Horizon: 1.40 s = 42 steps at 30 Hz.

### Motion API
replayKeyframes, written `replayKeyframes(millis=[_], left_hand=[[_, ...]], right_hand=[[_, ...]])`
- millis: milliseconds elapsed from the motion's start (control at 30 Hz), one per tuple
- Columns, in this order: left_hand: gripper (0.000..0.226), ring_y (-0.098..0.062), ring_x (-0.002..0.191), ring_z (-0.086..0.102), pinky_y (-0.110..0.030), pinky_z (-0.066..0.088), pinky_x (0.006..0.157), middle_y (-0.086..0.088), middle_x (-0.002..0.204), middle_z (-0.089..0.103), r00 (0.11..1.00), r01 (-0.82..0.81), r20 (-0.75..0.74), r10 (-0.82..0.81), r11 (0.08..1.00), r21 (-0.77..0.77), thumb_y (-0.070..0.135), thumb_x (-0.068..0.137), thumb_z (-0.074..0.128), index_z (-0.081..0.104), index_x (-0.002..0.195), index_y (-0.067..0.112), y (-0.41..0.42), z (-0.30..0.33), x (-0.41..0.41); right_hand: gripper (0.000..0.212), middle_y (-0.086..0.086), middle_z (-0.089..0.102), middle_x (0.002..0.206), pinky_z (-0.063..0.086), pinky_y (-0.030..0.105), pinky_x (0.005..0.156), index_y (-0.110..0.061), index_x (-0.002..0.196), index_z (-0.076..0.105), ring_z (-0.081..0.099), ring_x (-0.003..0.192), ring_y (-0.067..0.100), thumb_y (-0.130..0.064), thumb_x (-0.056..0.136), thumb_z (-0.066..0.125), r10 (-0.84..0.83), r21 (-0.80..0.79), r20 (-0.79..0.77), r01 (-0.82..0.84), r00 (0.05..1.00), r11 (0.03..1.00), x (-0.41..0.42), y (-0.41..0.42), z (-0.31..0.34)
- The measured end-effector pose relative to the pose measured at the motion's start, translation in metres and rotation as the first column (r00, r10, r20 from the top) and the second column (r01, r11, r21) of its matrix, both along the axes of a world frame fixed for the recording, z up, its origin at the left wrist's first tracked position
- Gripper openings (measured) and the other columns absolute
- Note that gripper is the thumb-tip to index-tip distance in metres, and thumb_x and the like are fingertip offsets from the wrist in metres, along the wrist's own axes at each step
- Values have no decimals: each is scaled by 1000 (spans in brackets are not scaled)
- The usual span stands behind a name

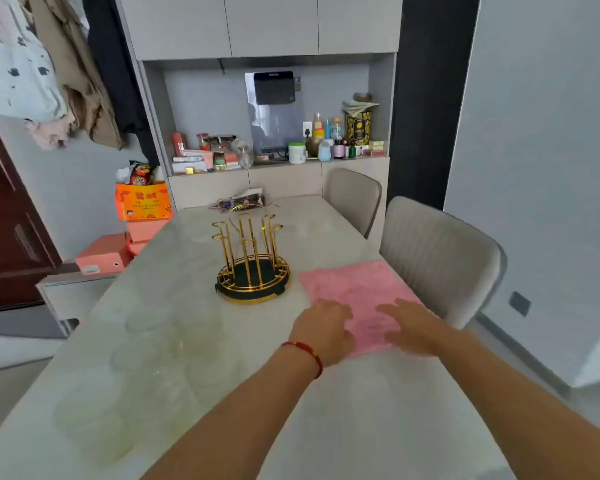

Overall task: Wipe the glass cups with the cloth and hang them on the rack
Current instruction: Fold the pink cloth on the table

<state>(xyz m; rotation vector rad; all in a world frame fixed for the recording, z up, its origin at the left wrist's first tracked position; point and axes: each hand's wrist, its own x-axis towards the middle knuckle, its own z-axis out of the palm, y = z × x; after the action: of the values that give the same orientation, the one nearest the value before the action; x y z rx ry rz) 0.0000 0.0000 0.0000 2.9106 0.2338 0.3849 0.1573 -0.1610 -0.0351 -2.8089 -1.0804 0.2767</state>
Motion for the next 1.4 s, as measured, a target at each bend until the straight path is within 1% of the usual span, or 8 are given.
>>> replayKeyframes(millis=[167, 333, 567, 767, 900, 1100, 1267, 1400], left_hand=[[33, -29, 127, 54, -38, 48, 99, -7, 130, 62, 987, -113, -120, 107, 992, -48, 26, 103, 47, 63, 129, 13, -16, -59, 0], [26, -33, 113, 58, -41, 50, 87, -15, 121, 62, 975, -62, -196, 100, 979, 192, 3, 101, 49, 53, 126, 7, -6, -59, 7], [34, -33, 110, 58, -40, 45, 84, -17, 120, 63, 971, 75, -235, 33, 897, 436, -6, 95, 48, 48, 127, 4, -7, -58, -23], [37, -24, 46, 51, -23, 32, 38, -5, 46, 51, 992, 82, 73, -101, 970, 230, -2, 41, 79, 50, 60, 11, -9, -70, -78], [8, -20, 58, 46, -30, 37, 45, -2, 59, 54, 963, 115, 233, -134, 989, 95, 17, 75, 55, 48, 75, 15, -22, -74, -130], [31, -12, 85, 46, -29, 41, 73, 9, 96, 53, 960, 180, 183, -213, 967, 180, 53, 94, 51, 57, 108, 26, -57, -85, -192], [39, -14, 85, 52, -27, 45, 70, 7, 101, 56, 940, 311, 44, -337, 906, 288, 26, 84, 76, 55, 116, 26, -45, -91, -205], [22, -10, 93, 58, -26, 48, 83, 6, 105, 67, 929, 369, 42, -367, 920, -129, 31, 103, 54, 68, 116, 20, -32, -58, -202]], right_hand=[[76, 4, 32, 163, 15, 40, 123, -32, 156, 32, 27, 151, 28, -69, 97, 2, -66, 90, 112, 56, 992, 994, -24, -39, -42], [44, 3, 53, 150, 26, 22, 112, -17, 147, 50, 46, 139, 24, -24, 104, 52, 31, 304, 107, -62, 994, 951, -29, -71, -30], [33, 1, 66, 130, 32, 26, 110, -21, 134, 65, 59, 122, 22, -18, 103, 54, 35, 356, 194, -103, 980, 929, -37, -92, -35], [15, -11, 56, 112, 46, 34, 91, -27, 109, 58, 52, 102, 14, -20, 105, 45, 154, 275, 256, -225, 954, 935, -79, -114, -30], [12, -15, 57, 96, 48, 33, 80, -29, 97, 56, 51, 87, 10, -20, 103, 50, 117, 405, 247, -212, 962, 889, -114, -138, -35], [28, -19, 47, 79, 41, 27, 66, -34, 93, 44, 46, 71, 5, -49, 104, 24, 146, 365, 305, -257, 941, 895, -167, -165, -35], [33, -23, 46, 85, 33, 12, 72, -33, 103, 48, 46, 73, 1, -64, 96, 42, 261, 273, 281, -338, 923, 901, -182, -173, -31], [11, -22, 58, 82, 41, 18, 72, -38, 94, 57, 56, 75, 3, -45, 94, 66, 255, 430, 211, -324, 944, 843, -165, -177, -17]])
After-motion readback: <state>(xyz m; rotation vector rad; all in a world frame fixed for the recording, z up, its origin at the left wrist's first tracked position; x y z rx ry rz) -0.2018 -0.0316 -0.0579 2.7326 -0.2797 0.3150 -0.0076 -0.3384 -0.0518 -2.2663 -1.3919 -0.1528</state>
